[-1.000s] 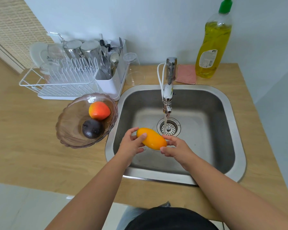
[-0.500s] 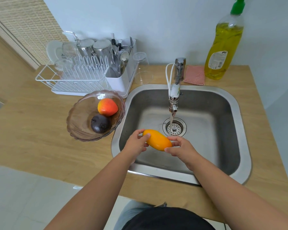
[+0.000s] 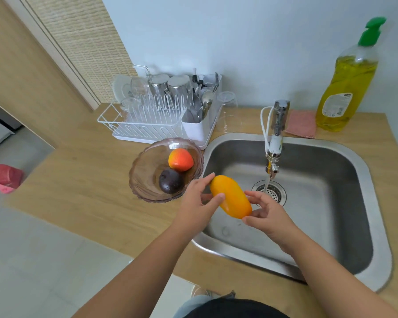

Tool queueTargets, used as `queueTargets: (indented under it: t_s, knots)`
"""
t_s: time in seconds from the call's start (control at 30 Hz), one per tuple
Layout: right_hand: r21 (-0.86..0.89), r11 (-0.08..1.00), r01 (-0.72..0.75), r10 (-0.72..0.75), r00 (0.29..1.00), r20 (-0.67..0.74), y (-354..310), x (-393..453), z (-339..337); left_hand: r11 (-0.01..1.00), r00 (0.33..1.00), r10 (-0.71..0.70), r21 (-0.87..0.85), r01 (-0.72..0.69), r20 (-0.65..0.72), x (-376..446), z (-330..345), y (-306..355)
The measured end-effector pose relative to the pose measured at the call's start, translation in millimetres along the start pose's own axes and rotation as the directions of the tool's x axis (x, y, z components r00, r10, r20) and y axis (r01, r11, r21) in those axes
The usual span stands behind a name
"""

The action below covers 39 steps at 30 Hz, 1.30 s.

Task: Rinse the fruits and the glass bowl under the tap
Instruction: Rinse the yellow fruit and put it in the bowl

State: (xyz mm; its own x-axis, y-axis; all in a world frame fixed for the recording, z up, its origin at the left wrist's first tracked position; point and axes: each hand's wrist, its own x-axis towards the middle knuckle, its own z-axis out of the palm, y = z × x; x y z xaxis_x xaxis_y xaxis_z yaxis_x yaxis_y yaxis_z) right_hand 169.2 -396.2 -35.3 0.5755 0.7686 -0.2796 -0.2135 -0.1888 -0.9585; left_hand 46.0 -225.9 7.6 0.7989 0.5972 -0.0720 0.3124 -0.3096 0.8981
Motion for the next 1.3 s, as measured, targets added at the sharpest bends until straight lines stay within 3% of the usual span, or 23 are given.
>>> queueTargets:
  t_s: [0.23,0.33,0.43,0.63,0.77,0.9,1.1,1.3]
  knots:
    - [-0.33,0.896,0.299,-0.328,0.944,-0.035,-59,35,76,0.982,0.996,-0.014,-0.187,-0.003,-0.092,27,-84,22]
    - [-0.383,0.86,0.336,-0.353,0.935,0.028,-73,55,112,0.971,0.992,-0.026,-0.239,-0.004,-0.121,47,-125,20]
    - [-0.493,0.794,0.357,-0.4,0.916,0.019,-79,77,146,0.948,0.995,-0.096,-0.307,0.08,-0.038,65,-166,11]
    - [-0.728,0.651,0.215,-0.382,0.921,-0.07,-77,104,199,0.971,0.971,-0.191,-0.116,0.208,0.146,96,-218,-20]
    - [-0.777,0.617,0.124,-0.312,0.945,-0.097,-71,110,213,0.981,0.941,-0.193,0.081,0.177,0.278,116,-232,-33]
    - [-0.838,0.536,0.103,-0.287,0.955,-0.067,-69,117,223,0.973,0.884,-0.225,0.138,0.183,0.409,135,-235,-41]
    - [-0.857,0.515,0.035,-0.218,0.972,-0.091,-70,124,234,0.971,0.838,-0.237,0.15,0.186,0.491,152,-235,-55]
    - [-0.889,0.457,-0.024,-0.187,0.975,-0.122,-67,129,239,0.975,0.874,-0.156,0.211,0.064,0.459,154,-229,-65]
